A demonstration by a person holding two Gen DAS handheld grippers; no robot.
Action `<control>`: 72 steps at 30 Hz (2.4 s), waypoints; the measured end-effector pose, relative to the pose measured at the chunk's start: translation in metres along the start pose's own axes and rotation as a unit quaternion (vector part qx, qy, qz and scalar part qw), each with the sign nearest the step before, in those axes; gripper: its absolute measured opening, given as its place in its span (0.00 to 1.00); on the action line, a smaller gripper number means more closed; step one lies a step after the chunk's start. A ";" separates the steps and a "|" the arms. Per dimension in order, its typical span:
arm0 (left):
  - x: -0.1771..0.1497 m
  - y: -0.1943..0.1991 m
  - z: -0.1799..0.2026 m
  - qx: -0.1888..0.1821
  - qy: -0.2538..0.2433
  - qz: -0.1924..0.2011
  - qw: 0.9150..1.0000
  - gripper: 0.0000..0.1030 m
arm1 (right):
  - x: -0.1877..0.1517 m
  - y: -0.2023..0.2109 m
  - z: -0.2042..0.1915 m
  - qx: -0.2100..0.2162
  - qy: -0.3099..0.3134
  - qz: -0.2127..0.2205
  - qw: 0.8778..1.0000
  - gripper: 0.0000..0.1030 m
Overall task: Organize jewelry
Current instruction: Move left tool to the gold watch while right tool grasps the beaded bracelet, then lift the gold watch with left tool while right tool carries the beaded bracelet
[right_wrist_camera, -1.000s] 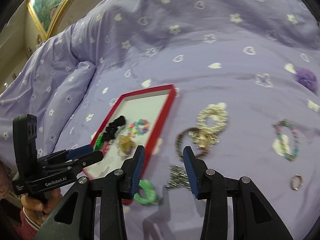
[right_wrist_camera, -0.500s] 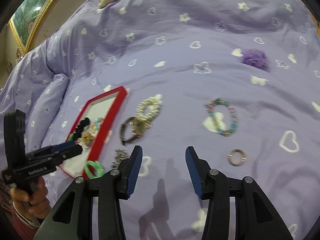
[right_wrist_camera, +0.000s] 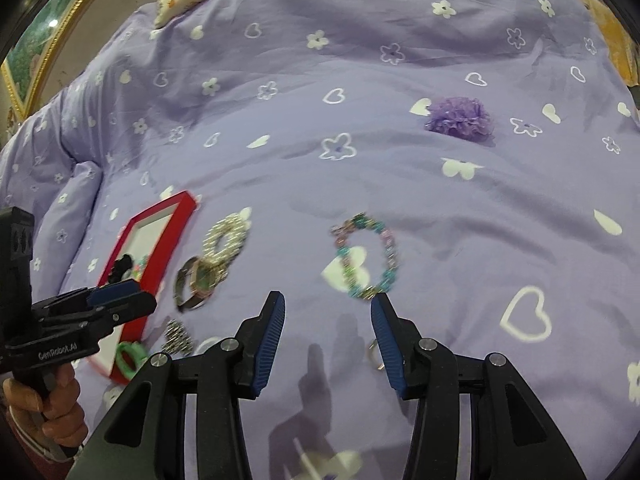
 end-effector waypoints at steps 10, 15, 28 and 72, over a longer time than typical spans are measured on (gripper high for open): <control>0.006 -0.041 0.000 -0.013 0.011 -0.026 1.000 0.25 | 0.019 -0.033 0.023 -0.030 -0.009 -0.008 0.999 0.46; 0.003 -0.050 -0.002 -0.018 0.017 -0.028 0.999 0.09 | 0.012 -0.052 0.025 -0.048 0.005 -0.018 0.999 0.40; -0.004 -0.002 -0.006 -0.020 0.010 0.012 1.000 0.07 | 0.011 -0.027 -0.007 0.019 0.001 -0.006 1.000 0.07; -0.092 0.106 -0.124 0.052 0.115 0.058 0.990 0.06 | -0.064 -0.004 -0.228 0.168 0.139 -0.043 0.975 0.07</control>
Point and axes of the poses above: each gripper's, at about its wrist camera, not at the fingertips, and y roughly against the way its jaws point, z to its right, x to its top, the point moved 9 cm from there along -y, roughly the way its jaws point, and after that the axes turned 15 degrees about -y, right-handed, at the moved point
